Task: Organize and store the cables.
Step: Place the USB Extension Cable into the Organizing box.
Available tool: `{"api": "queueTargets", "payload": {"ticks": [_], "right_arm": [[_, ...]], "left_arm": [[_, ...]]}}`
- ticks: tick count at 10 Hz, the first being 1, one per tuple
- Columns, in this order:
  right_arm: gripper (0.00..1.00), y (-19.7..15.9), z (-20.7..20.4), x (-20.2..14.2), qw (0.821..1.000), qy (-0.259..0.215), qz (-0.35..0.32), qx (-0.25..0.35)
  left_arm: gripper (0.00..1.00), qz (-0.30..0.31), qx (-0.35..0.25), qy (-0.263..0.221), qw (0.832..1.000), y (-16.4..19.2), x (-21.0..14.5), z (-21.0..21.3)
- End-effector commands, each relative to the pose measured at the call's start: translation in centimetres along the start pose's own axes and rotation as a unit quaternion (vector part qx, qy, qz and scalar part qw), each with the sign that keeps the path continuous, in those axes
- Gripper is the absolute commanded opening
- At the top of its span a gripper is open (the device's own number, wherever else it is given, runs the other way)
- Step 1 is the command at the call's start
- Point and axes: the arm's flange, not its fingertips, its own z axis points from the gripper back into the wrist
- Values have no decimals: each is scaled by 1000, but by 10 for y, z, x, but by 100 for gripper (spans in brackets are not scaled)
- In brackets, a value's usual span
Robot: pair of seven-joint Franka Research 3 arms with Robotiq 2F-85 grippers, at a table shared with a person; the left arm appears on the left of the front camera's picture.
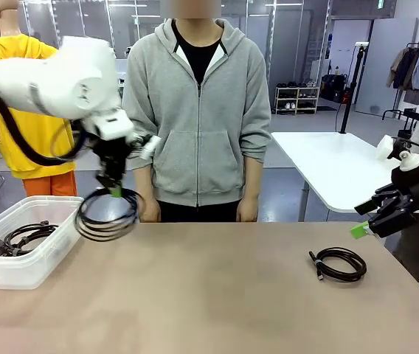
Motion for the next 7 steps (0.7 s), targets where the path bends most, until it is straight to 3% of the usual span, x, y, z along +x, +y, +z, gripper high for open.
{"api": "queueTargets", "payload": {"ticks": [1,4,7], "right_arm": [[100,-1,-1,3,1000,0,-9,-7],[100,-1,-1,3,1000,0,-9,-7],[100,-1,-1,3,1000,0,-9,-7]], "left_arm": [[15,-10,0,2,1000,-28,-56,0],[15,-21,38,22,999,-43,-155,6],[15,-3,60,21,998,-45,-189,-3]]}}
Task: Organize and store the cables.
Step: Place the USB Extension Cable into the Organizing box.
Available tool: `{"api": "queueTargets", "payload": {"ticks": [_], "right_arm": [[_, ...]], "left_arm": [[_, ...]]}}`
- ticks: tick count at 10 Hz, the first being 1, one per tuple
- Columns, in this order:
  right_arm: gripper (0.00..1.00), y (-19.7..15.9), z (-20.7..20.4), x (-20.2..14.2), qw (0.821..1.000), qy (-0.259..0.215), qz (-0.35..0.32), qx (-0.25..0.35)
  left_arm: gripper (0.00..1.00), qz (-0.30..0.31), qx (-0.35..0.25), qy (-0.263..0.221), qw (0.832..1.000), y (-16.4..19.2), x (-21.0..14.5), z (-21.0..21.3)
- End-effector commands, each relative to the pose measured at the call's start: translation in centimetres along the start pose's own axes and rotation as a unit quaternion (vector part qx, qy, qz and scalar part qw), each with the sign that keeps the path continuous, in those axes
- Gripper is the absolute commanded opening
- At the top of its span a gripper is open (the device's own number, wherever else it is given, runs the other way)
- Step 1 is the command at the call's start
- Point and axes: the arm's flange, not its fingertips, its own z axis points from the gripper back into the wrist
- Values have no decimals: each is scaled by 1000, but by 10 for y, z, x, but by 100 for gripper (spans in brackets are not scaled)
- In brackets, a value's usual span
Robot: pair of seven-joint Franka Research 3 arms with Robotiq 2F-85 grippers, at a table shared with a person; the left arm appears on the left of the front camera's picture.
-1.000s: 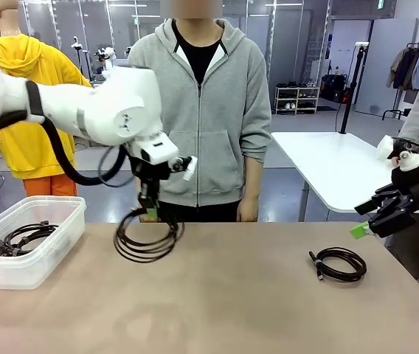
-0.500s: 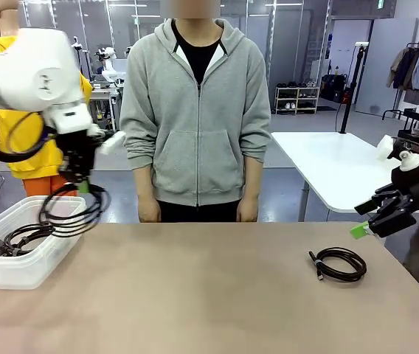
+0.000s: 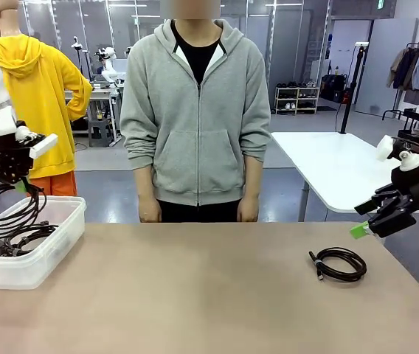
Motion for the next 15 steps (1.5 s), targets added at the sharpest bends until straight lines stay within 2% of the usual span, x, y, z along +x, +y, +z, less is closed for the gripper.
{"api": "queueTargets", "payload": {"ticks": [1,5,8,9,10,11,13,15], "right_arm": [[100,-1,-1,3,1000,-1,-9,-6],[100,-1,-1,3,1000,-1,-9,-6],[100,-1,-1,3,1000,-1,-9,-6],[100,-1,-1,3,1000,-1,-9,-6],[100,-1,-1,3,1000,-1,-9,-6],[100,-1,-1,3,1000,-1,-9,-6],[100,-1,-1,3,1000,-1,-9,-6],[100,-1,-1,3,1000,-1,-9,-6]], "left_arm": [[15,-5,-10,-2,1000,1,7,4],[15,-5,-3,-2,1000,1,6,-1],[15,-58,29,16,998,31,-27,-35],[15,-28,58,48,997,38,-35,-46],[15,-46,53,12,997,44,-41,-60],[15,-51,39,18,998,54,-47,-81],[15,-55,20,-27,998,70,-58,-119],[15,-59,-10,-35,998,72,-52,-139]]}}
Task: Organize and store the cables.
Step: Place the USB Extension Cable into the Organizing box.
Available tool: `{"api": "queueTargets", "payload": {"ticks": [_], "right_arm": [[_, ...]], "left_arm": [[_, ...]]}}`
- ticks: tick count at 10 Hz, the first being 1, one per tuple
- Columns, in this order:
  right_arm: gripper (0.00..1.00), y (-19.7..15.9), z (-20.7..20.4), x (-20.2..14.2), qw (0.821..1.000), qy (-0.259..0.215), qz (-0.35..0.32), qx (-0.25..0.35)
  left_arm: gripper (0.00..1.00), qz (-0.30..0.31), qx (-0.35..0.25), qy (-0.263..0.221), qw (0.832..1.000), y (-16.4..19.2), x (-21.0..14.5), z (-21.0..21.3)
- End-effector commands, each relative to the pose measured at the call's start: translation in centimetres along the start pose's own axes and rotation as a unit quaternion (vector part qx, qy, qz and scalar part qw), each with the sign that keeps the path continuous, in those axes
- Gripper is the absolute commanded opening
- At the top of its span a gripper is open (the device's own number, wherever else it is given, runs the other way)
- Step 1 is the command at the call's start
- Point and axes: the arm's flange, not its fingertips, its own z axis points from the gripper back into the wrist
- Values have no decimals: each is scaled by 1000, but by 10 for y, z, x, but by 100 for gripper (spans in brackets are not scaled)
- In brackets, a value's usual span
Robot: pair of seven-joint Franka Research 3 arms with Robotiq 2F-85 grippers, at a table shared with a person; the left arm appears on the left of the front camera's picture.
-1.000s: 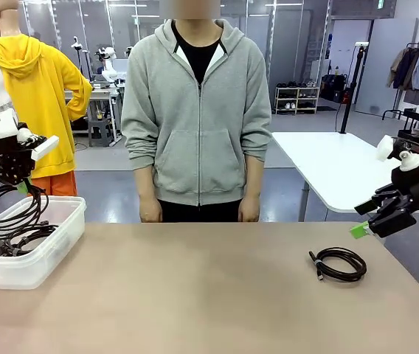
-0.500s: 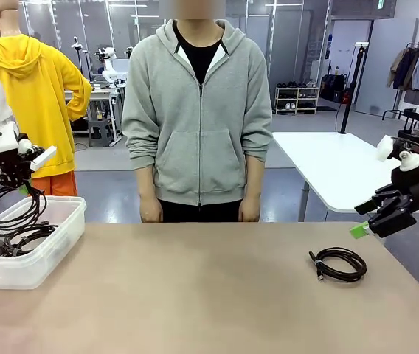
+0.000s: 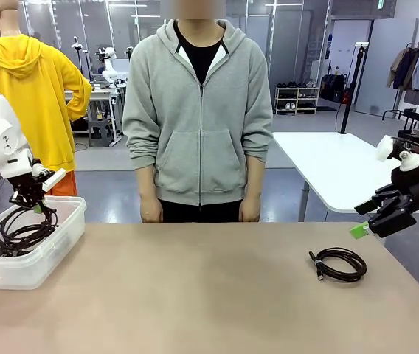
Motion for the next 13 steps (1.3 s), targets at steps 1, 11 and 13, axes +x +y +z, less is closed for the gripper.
{"api": "queueTargets", "payload": {"ticks": [1,11,13], "right_arm": [[100,-1,-1,3,1000,-1,-9,-6],[100,-1,-1,3,1000,-1,-9,-6],[100,-1,-1,3,1000,-1,-9,-6]], "left_arm": [[15,-16,-26,-21,999,6,-2,0],[97,-16,-46,-15,999,0,0,-2],[100,-1,-47,-15,999,0,-1,0]]}}
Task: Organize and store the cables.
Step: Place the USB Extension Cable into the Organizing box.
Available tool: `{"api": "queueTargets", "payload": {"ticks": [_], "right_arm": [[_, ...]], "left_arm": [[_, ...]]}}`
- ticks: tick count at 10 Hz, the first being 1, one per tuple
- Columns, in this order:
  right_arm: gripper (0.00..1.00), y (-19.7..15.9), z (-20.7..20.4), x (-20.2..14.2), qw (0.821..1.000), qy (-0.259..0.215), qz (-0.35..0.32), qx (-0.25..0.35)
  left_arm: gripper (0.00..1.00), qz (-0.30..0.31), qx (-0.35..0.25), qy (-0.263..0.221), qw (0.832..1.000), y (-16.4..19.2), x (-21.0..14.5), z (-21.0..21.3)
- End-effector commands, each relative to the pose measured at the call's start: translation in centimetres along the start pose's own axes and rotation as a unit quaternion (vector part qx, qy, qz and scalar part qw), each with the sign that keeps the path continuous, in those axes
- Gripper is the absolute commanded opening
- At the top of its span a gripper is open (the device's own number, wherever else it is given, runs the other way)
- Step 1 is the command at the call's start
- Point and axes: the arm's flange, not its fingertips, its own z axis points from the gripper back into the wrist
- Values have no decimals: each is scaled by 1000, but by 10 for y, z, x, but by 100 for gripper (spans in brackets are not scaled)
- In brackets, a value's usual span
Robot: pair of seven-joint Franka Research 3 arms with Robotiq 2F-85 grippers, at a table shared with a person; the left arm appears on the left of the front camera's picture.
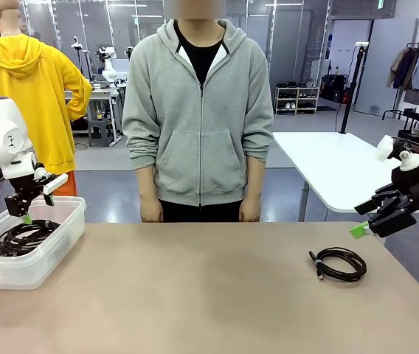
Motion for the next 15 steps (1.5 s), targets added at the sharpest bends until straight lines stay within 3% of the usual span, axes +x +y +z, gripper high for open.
{"api": "queueTargets", "payload": {"ticks": [1,2,14,15], "right_arm": [[100,-1,-1,3,1000,-1,-9,-6],[100,-1,-1,3,1000,-1,-9,-6],[100,-1,-1,3,1000,-1,-9,-6],[100,-1,-1,3,1000,-1,-9,-6]], "left_arm": [[100,25,-5,-10,1000,1,-4,4],[100,0,0,0,1000,0,0,0],[100,4,0,-1,1000,1,1,0],[100,19,19,-9,1000,0,13,31]]}}
